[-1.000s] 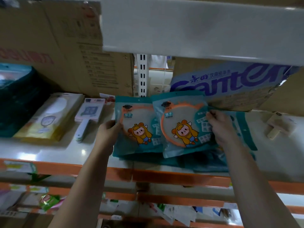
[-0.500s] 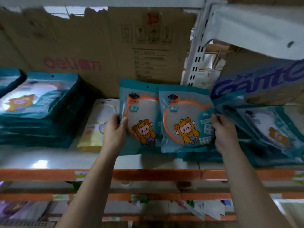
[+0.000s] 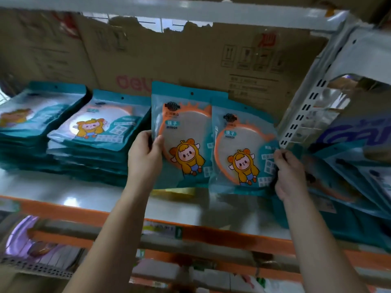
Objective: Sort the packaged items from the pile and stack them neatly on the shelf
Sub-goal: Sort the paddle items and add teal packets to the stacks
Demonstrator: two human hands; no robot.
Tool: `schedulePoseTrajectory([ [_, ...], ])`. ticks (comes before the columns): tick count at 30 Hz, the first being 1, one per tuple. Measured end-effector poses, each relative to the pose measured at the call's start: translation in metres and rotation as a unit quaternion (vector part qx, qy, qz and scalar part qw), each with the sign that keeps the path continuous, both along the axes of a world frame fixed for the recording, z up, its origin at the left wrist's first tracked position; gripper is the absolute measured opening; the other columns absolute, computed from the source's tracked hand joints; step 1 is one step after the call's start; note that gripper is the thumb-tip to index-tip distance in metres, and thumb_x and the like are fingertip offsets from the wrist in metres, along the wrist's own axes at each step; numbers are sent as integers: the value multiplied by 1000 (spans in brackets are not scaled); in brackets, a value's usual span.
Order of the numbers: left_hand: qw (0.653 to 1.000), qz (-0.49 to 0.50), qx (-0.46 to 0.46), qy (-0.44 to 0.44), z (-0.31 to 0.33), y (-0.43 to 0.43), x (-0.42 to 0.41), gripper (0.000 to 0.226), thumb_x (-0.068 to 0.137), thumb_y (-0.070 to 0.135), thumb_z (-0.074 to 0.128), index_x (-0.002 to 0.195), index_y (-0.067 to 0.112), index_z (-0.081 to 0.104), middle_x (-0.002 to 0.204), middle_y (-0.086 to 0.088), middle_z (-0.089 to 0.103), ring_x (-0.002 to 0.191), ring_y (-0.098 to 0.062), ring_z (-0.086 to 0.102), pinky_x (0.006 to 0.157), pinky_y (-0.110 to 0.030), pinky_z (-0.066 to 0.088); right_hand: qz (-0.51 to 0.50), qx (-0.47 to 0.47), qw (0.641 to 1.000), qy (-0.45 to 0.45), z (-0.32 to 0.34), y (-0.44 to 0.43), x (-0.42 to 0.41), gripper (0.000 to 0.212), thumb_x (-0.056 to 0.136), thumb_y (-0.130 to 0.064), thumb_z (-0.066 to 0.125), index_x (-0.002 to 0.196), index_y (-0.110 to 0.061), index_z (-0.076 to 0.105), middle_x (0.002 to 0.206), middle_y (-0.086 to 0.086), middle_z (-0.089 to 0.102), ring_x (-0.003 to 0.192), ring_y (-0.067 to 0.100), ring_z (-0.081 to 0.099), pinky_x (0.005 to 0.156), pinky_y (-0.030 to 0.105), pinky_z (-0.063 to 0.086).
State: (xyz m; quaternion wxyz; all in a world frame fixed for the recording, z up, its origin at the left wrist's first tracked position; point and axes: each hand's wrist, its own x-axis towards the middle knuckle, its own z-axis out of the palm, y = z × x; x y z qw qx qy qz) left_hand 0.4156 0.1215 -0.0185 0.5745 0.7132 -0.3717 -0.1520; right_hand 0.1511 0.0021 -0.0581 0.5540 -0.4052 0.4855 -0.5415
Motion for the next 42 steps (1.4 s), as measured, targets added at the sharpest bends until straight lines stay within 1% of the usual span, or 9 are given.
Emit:
schedulePoseTrajectory([
  [5,999,34,-5,-26,15,23,52,22,102,28,48,108,10,60,90,1,62,84,-16,60,65,-30,47,25,15,1000,4,8,6,44,13,100,-18,51,93,-14,61,104,5,68,97,17,65,78,32,53],
  [10,998,47,-36,5,25,45,129,28,96,31,51,100,7,64,96,-15,68,88,-24,63,83,-54,54,31,20,999,-11,14,25,100,14,100,-20,51,92,-15,61,99,4,70,92,18,68,75,36,56],
  [15,998,36,-46,19,38,59,218,24,96,33,54,96,12,65,89,-2,68,81,-18,62,75,-41,52,8,26,999,-29,19,55,170,14,99,-20,53,102,-8,60,107,9,70,96,23,69,77,41,58],
  [20,999,23,-20,22,47,69,300,22,99,34,55,93,14,65,88,-7,67,74,-18,58,63,-33,49,-30,6,999,-30,30,80,233,10,97,-19,57,90,-18,62,97,3,71,90,19,69,69,35,57],
  [27,996,25,63,58,47,76,386,20,95,35,61,96,16,66,94,-13,70,88,-32,67,87,-50,53,-68,-31,997,-19,35,102,279,13,98,-17,55,87,-19,63,93,-1,70,91,16,69,75,34,57],
  [34,984,55,163,-39,43,77,418,19,96,31,56,100,15,67,100,-14,69,91,-35,66,84,-50,55,-80,-25,996,-17,32,107,288,10,98,-18,55,92,-18,63,96,0,71,86,12,71,74,34,58],
  [37,977,57,180,-102,42,75,412,39,93,36,62,116,4,63,97,-10,61,96,-35,60,81,-43,48,-77,-24,997,-19,32,108,289,10,99,-18,54,93,-16,63,95,0,72,87,13,71,70,31,59],
  [39,964,73,199,-160,42,74,411,48,90,36,66,118,-2,59,100,-17,58,104,-39,56,80,-43,42,-75,-26,997,-20,32,109,291,10,99,-17,54,92,-16,62,95,0,72,88,13,71,71,31,59],
  [42,951,73,231,-193,38,70,417,43,89,38,68,104,-1,58,101,-24,60,89,-36,51,70,-38,36,-73,-24,997,-19,32,109,292,12,99,-16,53,90,-17,62,95,0,72,91,15,70,76,34,58],
])
